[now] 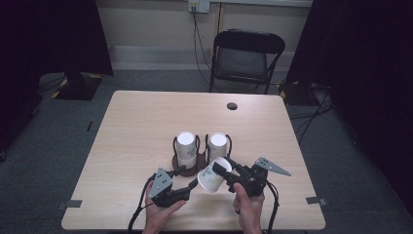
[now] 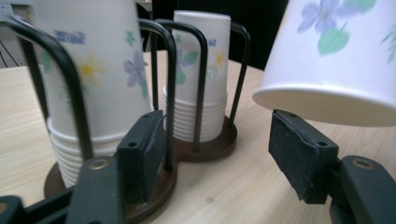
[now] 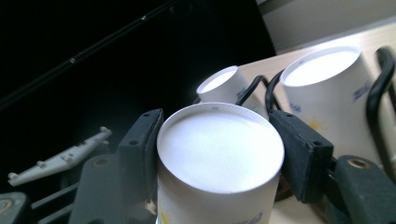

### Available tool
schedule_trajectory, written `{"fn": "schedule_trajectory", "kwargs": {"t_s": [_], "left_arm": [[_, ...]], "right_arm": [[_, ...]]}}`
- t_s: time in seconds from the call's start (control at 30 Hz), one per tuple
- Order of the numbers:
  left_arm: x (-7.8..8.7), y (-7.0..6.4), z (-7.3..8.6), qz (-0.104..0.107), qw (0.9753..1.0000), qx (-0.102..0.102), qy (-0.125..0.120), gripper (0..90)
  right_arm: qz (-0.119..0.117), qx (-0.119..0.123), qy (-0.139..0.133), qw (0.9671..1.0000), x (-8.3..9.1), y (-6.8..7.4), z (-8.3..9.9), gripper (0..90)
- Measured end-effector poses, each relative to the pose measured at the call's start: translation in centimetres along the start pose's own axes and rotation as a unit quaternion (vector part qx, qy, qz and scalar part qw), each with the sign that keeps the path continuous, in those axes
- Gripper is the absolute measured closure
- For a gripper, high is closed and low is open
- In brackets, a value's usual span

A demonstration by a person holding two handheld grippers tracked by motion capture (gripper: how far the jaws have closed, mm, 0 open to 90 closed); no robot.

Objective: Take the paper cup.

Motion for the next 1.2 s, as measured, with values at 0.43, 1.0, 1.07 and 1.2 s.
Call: {"fn": "schedule_trajectory", "kwargs": {"t_s": [0.43,1.0,1.07,1.2], "left_arm": [[-0.8,-2.3,0.2,-0.005,0.9988,-0.048,-0.012,51.1],[0.1,-2.8,-0.5,0.001,0.9973,-0.060,-0.043,75.0],[0.0,-2.7,-0.4,0.003,0.9973,-0.062,-0.039,79.3],[0.1,-2.6,-0.2,0.011,0.9975,-0.062,-0.034,82.6]], "right_arm": [[-0.029,-0.036,0.030,0.9985,-1.6,0.3,1.0,37.0],[-0.046,-0.071,0.064,0.9943,-2.0,-0.5,1.3,34.6],[-0.045,-0.071,0.063,0.9944,-1.9,-0.6,1.3,34.5],[-0.045,-0.072,0.063,0.9944,-1.9,-0.8,1.5,34.0]]}}
Point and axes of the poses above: each handheld gripper's, and its own axes: x roughly backward along the jaws, z roughly out of its underside, y roughly to its left, the point moved 3 cm from there along -x, roughly forward along the jaws, and after that the axes turned 9 degrees about -z, right-handed, at the moved point
